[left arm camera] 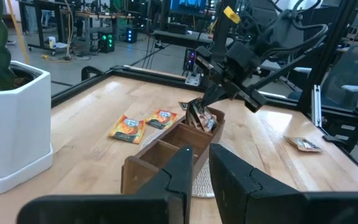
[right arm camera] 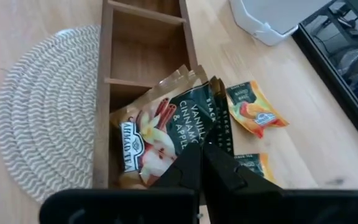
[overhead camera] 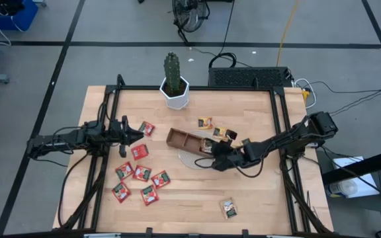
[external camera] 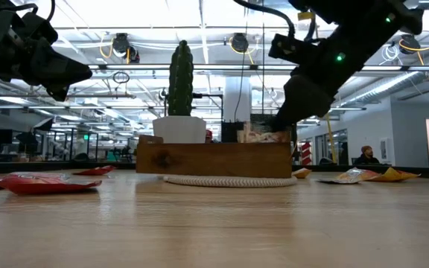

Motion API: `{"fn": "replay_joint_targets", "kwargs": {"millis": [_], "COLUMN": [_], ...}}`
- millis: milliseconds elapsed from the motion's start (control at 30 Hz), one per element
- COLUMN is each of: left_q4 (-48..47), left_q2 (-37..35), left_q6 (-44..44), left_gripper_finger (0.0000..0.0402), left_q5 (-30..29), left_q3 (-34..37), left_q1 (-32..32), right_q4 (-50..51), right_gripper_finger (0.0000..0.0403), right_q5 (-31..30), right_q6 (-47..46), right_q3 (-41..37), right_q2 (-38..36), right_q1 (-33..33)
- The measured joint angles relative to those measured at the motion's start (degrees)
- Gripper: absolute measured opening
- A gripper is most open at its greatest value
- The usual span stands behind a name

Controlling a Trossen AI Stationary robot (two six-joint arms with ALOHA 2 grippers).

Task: Pick & Place Tea
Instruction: Put the brown tea bag into the right section of the wooden organizer

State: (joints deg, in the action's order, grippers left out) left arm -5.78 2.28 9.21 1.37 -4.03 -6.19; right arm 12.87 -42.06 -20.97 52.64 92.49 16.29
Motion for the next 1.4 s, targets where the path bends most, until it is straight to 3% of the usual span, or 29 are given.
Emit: {"fn": "replay_joint_targets", "kwargs": {"millis": [500,767,1000,1100,1233,1333,1400], "left_q4": [0.0,0.0,0.0,0.0,0.0,0.0,0.0], "left_q2": [0.0,0.0,0.0,0.0,0.0,0.0,0.0], "left_q6": [0.0,0.0,0.0,0.0,0.0,0.0,0.0], "left_gripper_finger": [0.0058,0.0058,0.0058,0.0058,0.0058,0.0058,0.0058], "left_q5": [0.0,0.0,0.0,0.0,0.0,0.0,0.0], "left_q3": [0.0,0.0,0.0,0.0,0.0,0.0,0.0], "left_q1": [0.0,0.0,0.0,0.0,0.0,0.0,0.0], "right_q4": [-6.1,-5.8,-5.8,-8.1,-11.5,-4.7,1.1], "right_gripper_finger": [0.0007,0.0059,0.0114,0.0124,0.009,0.0025,0.0009], "right_q5": [0.3,0.3,0.1,4.1,13.5,17.9,18.2], "right_q6": [5.8,6.1,7.4,8.7,13.5,15.9,17.3], "right_q3": [-0.6,-0.6,-0.6,-0.6,1.3,6.2,10.2], "right_q2": [0.0,-0.7,-6.4,-8.7,-8.5,-6.4,-3.8], "right_q1": [0.0,0.0,0.0,-0.1,0.0,-0.1,-0.1]}}
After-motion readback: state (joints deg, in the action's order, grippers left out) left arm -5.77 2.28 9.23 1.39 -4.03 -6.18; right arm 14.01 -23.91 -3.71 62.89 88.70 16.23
